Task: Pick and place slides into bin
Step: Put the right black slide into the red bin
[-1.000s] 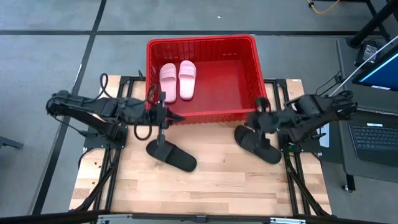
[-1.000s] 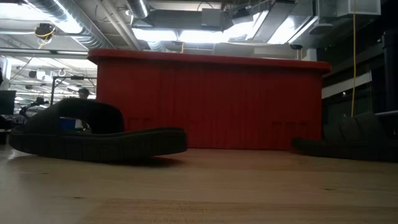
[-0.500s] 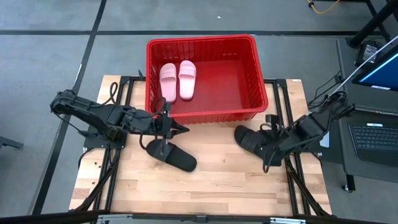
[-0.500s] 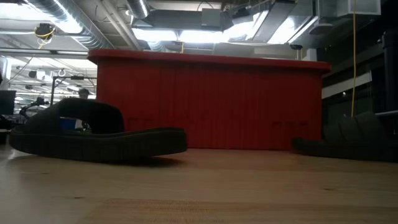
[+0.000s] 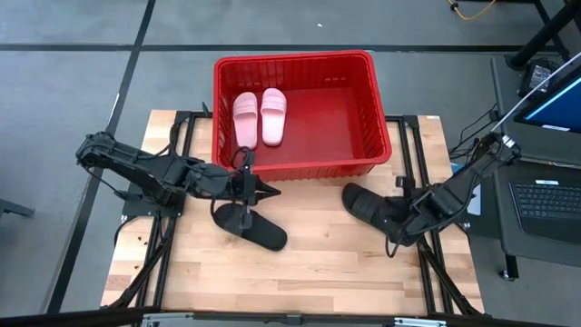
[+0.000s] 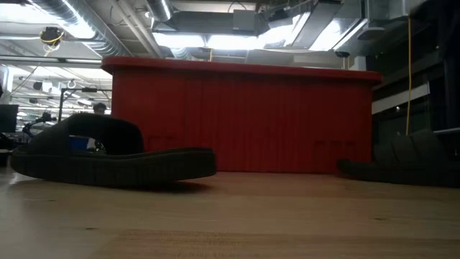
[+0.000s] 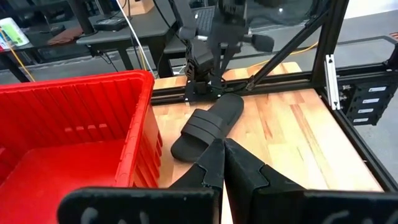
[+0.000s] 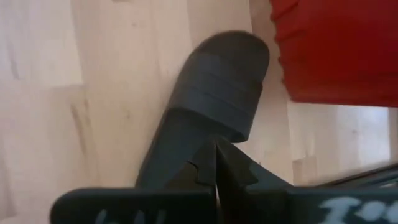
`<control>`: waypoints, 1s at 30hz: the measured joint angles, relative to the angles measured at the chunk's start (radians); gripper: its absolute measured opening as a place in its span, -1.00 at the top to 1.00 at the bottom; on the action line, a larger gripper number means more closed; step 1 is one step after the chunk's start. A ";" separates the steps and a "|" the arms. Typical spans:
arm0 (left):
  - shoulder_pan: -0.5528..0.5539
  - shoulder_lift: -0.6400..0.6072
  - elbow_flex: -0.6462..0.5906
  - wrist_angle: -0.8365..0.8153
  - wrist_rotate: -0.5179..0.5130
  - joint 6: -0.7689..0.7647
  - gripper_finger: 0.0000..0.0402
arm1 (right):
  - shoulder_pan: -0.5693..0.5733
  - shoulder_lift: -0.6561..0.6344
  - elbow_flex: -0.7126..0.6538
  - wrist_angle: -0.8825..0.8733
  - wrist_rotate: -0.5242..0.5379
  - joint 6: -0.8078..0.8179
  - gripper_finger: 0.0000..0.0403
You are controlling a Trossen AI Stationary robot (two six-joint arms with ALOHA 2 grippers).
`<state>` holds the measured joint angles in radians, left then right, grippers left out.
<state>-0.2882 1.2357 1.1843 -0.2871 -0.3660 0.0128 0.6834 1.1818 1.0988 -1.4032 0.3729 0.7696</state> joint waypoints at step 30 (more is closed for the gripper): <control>0.015 -0.001 0.000 0.000 0.000 -0.028 0.98 | 0.000 -0.010 -0.341 0.310 0.126 -0.460 0.24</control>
<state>-0.2729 1.2350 1.1843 -0.2874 -0.3664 -0.0147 0.6837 1.1720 0.7579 -1.0929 0.4986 0.3094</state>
